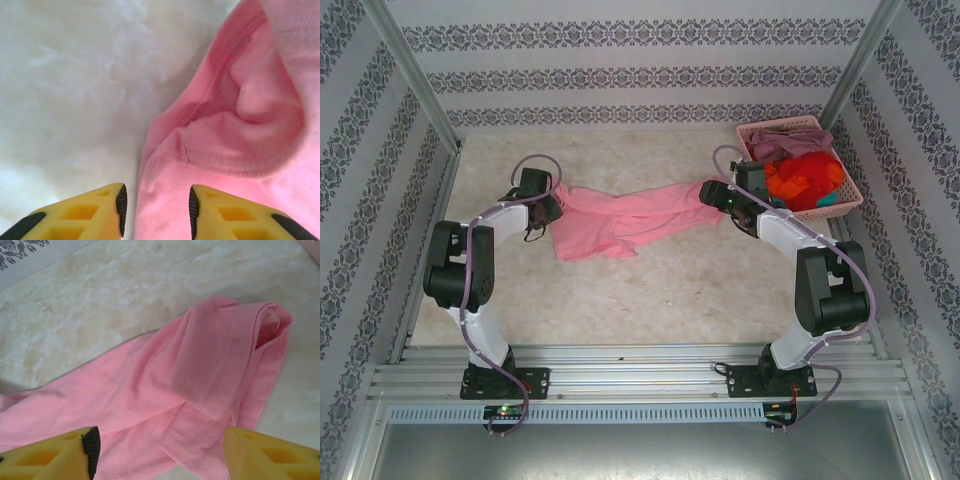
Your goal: Fold and stack the t-shirts
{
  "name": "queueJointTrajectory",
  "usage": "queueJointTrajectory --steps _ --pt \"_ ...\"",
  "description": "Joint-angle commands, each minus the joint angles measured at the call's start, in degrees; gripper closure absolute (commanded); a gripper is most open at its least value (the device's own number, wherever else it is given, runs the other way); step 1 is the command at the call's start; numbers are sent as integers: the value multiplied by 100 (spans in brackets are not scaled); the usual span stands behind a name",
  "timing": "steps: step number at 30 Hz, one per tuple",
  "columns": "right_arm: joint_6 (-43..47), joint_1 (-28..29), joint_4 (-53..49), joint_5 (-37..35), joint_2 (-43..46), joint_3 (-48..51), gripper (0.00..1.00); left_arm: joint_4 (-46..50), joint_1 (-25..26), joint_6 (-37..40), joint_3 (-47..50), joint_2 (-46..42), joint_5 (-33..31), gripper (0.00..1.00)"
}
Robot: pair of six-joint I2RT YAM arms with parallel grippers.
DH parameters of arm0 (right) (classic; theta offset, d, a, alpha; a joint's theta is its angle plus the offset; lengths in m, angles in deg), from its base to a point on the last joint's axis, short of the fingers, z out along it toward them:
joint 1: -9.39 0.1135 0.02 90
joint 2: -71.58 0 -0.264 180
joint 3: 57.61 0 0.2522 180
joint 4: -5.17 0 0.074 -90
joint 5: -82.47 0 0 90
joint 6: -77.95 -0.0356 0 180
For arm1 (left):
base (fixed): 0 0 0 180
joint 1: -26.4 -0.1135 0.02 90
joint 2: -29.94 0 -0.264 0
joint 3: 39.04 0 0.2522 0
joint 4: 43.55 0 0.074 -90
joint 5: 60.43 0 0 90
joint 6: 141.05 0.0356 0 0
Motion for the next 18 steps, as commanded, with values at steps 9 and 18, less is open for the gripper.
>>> queueJointTrajectory --steps 9,18 --pt "-92 62 94 86 87 16 34 -164 -47 -929 884 -270 1080 72" --pt "-114 111 140 69 79 84 34 -183 -40 -1006 1027 -552 1219 94"
